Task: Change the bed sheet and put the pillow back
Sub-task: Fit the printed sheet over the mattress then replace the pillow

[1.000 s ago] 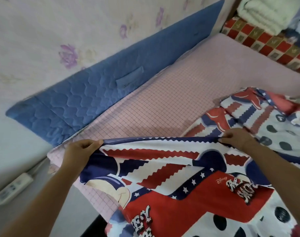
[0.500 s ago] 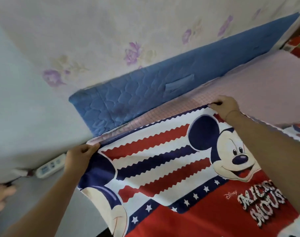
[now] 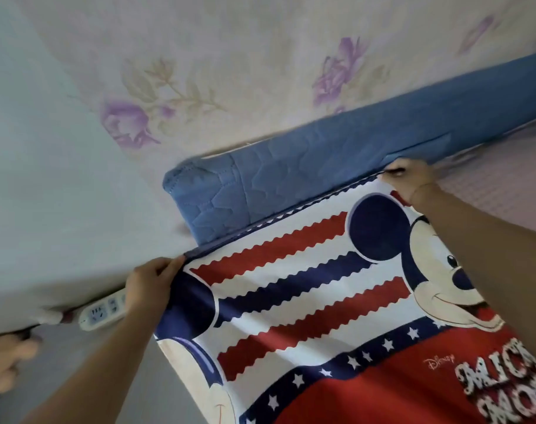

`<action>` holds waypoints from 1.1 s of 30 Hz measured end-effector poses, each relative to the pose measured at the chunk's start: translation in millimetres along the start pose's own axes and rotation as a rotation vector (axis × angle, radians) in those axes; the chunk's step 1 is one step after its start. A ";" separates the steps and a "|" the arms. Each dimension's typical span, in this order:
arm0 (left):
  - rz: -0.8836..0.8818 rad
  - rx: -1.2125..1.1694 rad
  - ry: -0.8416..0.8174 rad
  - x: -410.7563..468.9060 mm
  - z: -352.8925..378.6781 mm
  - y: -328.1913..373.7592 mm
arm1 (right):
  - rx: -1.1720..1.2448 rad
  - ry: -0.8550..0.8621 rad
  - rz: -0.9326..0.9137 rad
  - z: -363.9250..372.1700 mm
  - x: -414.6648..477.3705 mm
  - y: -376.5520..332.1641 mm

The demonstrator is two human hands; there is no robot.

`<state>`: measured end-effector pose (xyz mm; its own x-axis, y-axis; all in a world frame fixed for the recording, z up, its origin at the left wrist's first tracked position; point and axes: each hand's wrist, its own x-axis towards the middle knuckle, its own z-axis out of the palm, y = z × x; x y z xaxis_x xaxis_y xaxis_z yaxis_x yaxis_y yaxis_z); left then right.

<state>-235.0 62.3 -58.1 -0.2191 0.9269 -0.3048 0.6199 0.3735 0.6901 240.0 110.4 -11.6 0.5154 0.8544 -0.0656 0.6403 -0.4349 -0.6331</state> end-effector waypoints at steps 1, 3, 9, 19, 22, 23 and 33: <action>-0.008 -0.001 -0.002 3.8 1.9 -5.6 | 0.009 -0.017 0.006 8.9 1.7 0.2; -0.002 0.002 -0.016 9.3 6.7 -18.1 | 0.035 -0.076 0.024 25.8 -0.1 5.0; -0.015 0.024 -0.103 21.7 23.3 -39.5 | 0.045 -0.202 0.008 57.0 -6.8 34.7; 0.010 0.106 -0.232 7.0 31.0 -11.0 | -0.093 -0.144 0.070 17.8 -13.6 61.4; -0.008 0.184 -0.249 7.4 29.9 -3.1 | -0.230 -0.139 0.174 -7.5 -16.2 85.1; -0.007 0.223 -0.264 8.2 29.3 -1.8 | -0.278 -0.148 0.212 -15.6 -16.5 93.6; -0.022 0.187 -0.338 2.2 27.6 -2.8 | -0.422 -0.224 0.358 -50.8 -18.9 125.7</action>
<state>-216.4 62.2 -78.8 0.0072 0.8423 -0.5390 0.7512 0.3513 0.5589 339.7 25.2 -50.7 0.6382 0.6526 -0.4084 0.6433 -0.7435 -0.1828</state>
